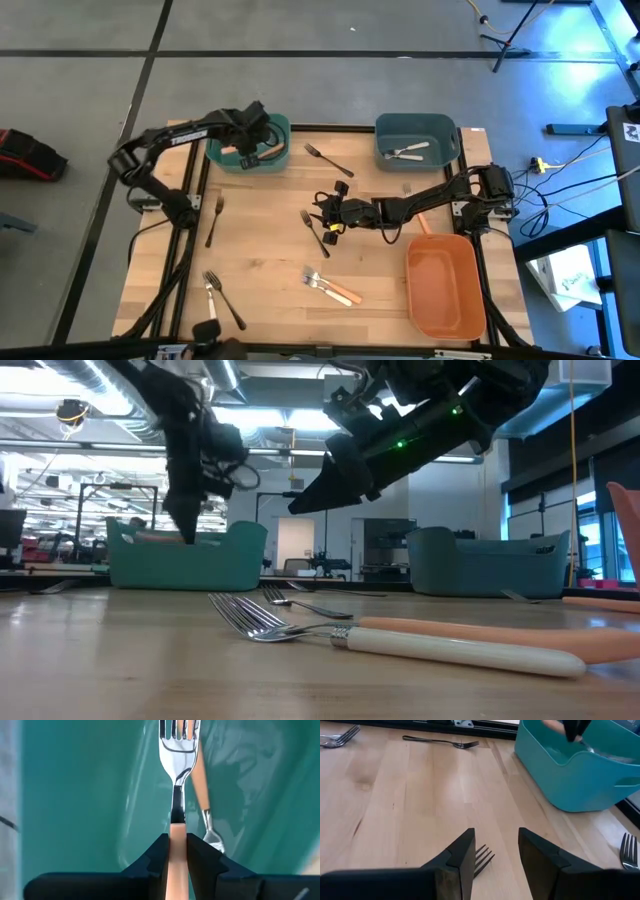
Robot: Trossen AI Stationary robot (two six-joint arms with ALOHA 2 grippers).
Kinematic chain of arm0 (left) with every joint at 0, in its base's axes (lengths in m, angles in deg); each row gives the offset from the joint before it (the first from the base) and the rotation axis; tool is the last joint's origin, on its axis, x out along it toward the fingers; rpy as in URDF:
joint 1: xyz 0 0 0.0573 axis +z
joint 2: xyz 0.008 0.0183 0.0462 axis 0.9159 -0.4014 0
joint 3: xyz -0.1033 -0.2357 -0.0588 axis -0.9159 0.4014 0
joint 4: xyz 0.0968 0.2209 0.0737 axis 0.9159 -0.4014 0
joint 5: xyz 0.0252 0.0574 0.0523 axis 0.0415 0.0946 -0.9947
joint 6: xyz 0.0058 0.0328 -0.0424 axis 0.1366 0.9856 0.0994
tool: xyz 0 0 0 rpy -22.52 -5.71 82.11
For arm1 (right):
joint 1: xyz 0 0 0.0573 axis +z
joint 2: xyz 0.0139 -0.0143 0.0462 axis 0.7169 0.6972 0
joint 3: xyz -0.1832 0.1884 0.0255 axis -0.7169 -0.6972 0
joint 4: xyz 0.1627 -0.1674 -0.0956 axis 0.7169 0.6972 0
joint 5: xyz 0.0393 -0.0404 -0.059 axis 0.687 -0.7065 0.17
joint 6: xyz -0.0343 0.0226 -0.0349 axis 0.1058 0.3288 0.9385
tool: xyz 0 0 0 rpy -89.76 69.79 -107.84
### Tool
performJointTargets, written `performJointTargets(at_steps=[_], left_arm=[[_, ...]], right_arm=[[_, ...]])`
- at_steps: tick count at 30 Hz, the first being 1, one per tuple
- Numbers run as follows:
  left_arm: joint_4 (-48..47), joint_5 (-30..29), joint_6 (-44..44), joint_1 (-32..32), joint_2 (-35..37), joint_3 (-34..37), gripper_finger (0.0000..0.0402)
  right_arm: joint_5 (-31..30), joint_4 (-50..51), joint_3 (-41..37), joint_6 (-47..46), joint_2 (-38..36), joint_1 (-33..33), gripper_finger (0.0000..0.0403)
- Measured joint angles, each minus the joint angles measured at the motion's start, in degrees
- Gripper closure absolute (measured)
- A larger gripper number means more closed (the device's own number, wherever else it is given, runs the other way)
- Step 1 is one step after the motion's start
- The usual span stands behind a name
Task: Sort silverware by color (type)
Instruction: Put the browm fork into the green bin, then put the white fork into the blue bin
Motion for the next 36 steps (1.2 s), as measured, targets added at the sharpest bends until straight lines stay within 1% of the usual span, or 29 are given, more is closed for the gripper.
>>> performJointTargets(at_steps=[4, 6, 13, 16, 20, 23, 25, 28, 30, 33, 36], left_arm=[[-0.3, -2.0, -0.1, 0.3, -3.6, 0.0, 0.0347], [-0.2, -2.6, -0.2, 0.3, -4.3, 0.0, 0.0339], [-0.7, -2.7, -0.5, 0.0, -3.3, 0.0, 0.0288], [-0.7, -3.2, -1.8, -0.6, -1.6, 0.0, 0.0279], [-0.2, -2.8, -4.0, -2.3, 2.5, 0.0, 0.028], [-0.2, -1.9, -7.2, -4.7, 7.4, 0.0, 0.0282], [0.6, 1.6, -9.8, -6.5, 11.2, 0.0, 0.0282], [2.1, 8.4, -13.8, -9.3, 16.5, 0.0, 0.0282], [3.7, 11.7, -15.7, -11.5, 19.7, 0.6, 0.0282], [7.5, 14.2, -18.8, -15.7, 24.1, 4.7, 0.0282], [14.3, 14.5, -22.4, -20.9, 27.9, 11.1, 0.0282]], right_arm=[[0.0, 0.0, 0.0, 0.0, 0.0, 0.0, 0.0265], [0.0, 0.0, 0.0, 0.0, 0.0, 0.0, 0.0265], [0.0, 0.0, 0.0, 0.0, 0.0, 0.0, 0.0265], [0.0, 0.2, 0.0, 0.0, 0.0, 0.0, 0.0265], [-0.1, 2.3, 0.0, 0.2, 0.0, 0.0, 0.0265], [-3.8, 3.5, 0.0, 0.4, 0.0, 0.0, 0.0265], [-6.2, 5.0, 0.0, 0.1, -0.6, 0.0, 0.0265], [-8.0, 10.8, 1.5, -1.5, -3.1, 0.0, 0.0265], [-9.8, 14.8, 2.5, -2.3, -5.5, 0.0, 0.0265], [-12.2, 22.0, 3.3, -3.7, -9.3, 0.0, 0.0265], [-13.7, 28.9, 3.8, -5.2, -13.5, -0.4, 0.0265]])
